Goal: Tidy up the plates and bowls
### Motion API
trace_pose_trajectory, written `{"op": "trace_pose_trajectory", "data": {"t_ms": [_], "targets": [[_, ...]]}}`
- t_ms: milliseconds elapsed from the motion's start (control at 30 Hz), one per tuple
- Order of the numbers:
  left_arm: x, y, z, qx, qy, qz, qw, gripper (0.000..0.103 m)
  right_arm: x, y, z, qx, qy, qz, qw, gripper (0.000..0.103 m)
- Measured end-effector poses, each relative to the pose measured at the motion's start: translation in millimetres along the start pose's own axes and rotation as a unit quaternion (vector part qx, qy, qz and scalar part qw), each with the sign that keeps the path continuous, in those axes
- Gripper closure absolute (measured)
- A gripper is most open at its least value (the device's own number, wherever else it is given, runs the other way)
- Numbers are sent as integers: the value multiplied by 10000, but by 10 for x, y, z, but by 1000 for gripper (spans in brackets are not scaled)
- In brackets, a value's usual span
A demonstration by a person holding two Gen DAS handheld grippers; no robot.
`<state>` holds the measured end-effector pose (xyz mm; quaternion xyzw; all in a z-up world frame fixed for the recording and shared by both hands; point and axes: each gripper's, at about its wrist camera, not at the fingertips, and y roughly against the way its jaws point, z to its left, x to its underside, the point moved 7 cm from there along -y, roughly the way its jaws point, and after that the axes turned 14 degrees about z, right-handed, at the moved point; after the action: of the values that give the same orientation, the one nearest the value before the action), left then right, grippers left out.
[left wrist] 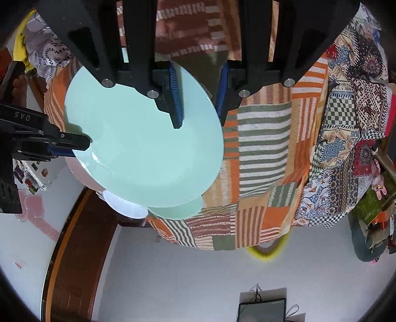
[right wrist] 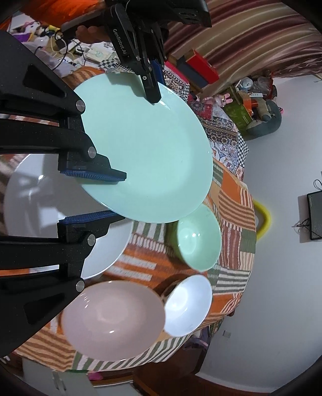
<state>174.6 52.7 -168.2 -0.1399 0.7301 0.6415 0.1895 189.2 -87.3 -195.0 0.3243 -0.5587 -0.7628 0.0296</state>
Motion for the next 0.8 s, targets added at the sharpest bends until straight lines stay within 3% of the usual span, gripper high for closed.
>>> {"op": "trace_pose_trajectory", "data": {"t_ms": [800], "targets": [[322,-584,-534,81,-304,834,9960,76,695,-211,-413,-302,-672,464,9962,81]]}}
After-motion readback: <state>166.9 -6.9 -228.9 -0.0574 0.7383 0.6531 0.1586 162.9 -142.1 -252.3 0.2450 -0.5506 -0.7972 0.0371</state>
